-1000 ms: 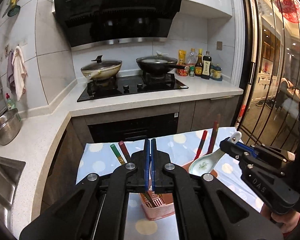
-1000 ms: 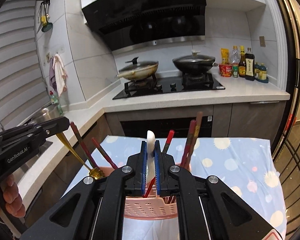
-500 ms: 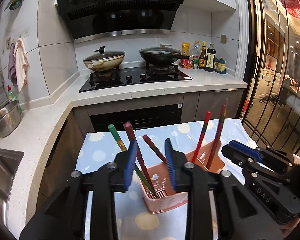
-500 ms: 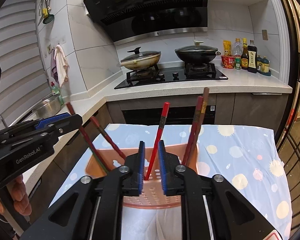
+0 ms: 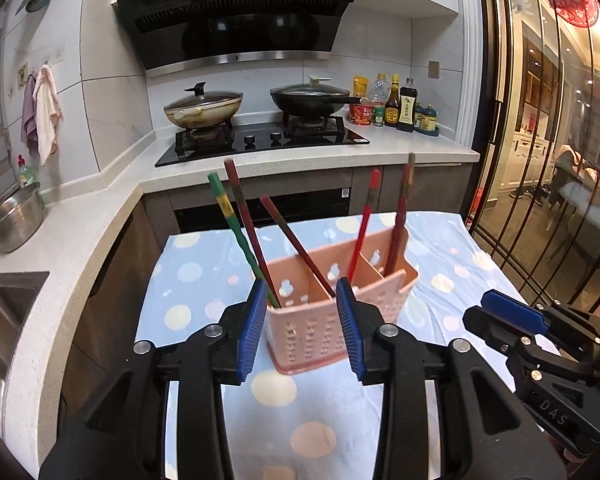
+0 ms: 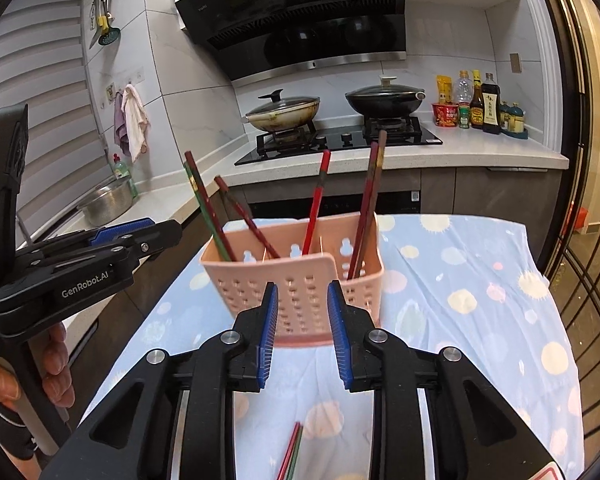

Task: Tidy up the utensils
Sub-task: 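Move both open tools back down to the last red and green chopsticks, then grasp the green chopstick with the right tool while the left tool grasps the red chopstick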

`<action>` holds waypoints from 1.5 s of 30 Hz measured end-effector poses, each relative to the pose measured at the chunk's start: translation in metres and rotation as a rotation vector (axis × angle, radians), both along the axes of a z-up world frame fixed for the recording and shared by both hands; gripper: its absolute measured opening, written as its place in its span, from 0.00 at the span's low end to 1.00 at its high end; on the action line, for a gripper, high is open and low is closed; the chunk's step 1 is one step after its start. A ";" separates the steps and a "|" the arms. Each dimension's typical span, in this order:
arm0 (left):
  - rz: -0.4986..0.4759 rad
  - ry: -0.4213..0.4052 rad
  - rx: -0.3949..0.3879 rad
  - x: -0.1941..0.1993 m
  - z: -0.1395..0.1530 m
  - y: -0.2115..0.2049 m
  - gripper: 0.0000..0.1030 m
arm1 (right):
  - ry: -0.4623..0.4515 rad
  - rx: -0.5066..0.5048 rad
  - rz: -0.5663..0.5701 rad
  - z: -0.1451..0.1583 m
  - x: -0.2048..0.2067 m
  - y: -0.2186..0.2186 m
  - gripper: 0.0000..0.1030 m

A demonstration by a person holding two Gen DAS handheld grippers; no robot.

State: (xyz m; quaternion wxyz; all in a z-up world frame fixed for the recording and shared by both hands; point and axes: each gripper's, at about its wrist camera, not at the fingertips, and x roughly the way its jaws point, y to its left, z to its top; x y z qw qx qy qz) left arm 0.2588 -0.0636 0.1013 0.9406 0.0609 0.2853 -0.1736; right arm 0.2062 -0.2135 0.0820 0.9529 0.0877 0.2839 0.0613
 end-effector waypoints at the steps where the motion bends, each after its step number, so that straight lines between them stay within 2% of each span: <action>1: -0.002 0.005 -0.001 -0.004 -0.002 0.001 0.33 | 0.005 0.002 -0.002 -0.003 -0.006 0.000 0.25; 5: -0.006 0.030 -0.010 -0.024 -0.016 0.005 0.34 | 0.028 0.005 -0.007 -0.013 -0.030 -0.001 0.26; 8: 0.001 0.049 -0.017 -0.040 -0.028 0.011 0.44 | 0.052 0.009 -0.008 -0.026 -0.050 -0.001 0.29; 11: 0.010 0.065 -0.008 -0.056 -0.043 0.015 0.44 | 0.081 0.006 -0.012 -0.040 -0.072 0.000 0.30; 20: 0.030 0.189 -0.038 -0.103 -0.096 0.031 0.44 | 0.198 -0.003 -0.010 -0.095 -0.137 0.012 0.30; 26: 0.032 0.243 -0.037 -0.130 -0.122 0.036 0.45 | 0.250 -0.027 0.005 -0.118 -0.171 0.027 0.30; 33: 0.028 0.283 -0.020 -0.153 -0.141 0.037 0.47 | 0.289 -0.014 0.038 -0.134 -0.191 0.038 0.30; 45: 0.024 0.327 -0.011 -0.174 -0.157 0.039 0.48 | 0.316 -0.018 0.060 -0.147 -0.202 0.046 0.27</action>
